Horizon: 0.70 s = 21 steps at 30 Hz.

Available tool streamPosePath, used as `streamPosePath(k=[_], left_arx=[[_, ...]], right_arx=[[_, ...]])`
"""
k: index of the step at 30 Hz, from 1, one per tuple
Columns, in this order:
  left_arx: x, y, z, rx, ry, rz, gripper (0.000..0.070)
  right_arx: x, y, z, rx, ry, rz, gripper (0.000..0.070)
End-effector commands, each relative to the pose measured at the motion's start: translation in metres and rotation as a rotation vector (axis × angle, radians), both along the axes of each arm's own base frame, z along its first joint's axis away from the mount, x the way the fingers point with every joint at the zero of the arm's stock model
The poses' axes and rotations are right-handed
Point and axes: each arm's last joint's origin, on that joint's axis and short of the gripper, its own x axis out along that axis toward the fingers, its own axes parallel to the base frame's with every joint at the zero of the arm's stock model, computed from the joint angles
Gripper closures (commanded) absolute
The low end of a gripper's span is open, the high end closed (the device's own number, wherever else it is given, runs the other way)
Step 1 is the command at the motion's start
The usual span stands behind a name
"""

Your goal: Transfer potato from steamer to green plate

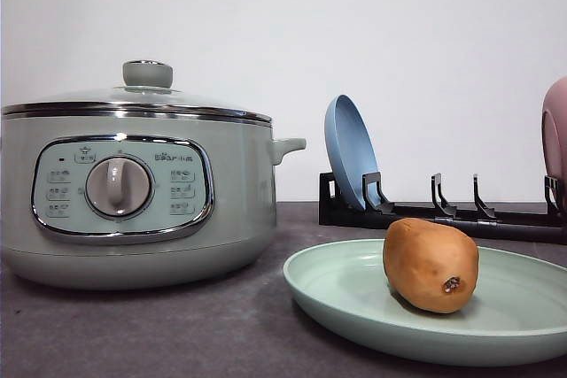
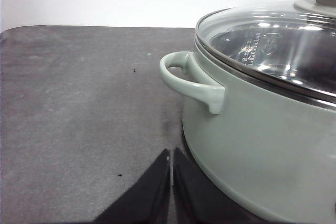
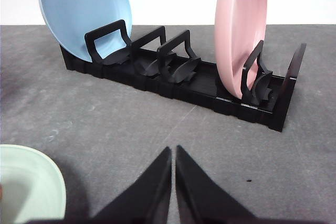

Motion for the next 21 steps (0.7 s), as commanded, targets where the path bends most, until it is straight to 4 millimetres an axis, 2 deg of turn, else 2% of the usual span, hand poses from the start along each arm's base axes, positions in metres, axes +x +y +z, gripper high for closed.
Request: streamPosePath(k=[1,21], left_arx=[[0.0008,-0.0002,-0.0076,-0.008,0.027,0.0,0.07],[0.0008,-0.0002,-0.0076,-0.008,0.027,0.0,0.07]], right_arx=[[0.0002,-0.0002,-0.0011,0.01,-0.001,-0.003,0.07],[0.0002,-0.0002,-0.0011,0.01,-0.001,-0.003,0.07]])
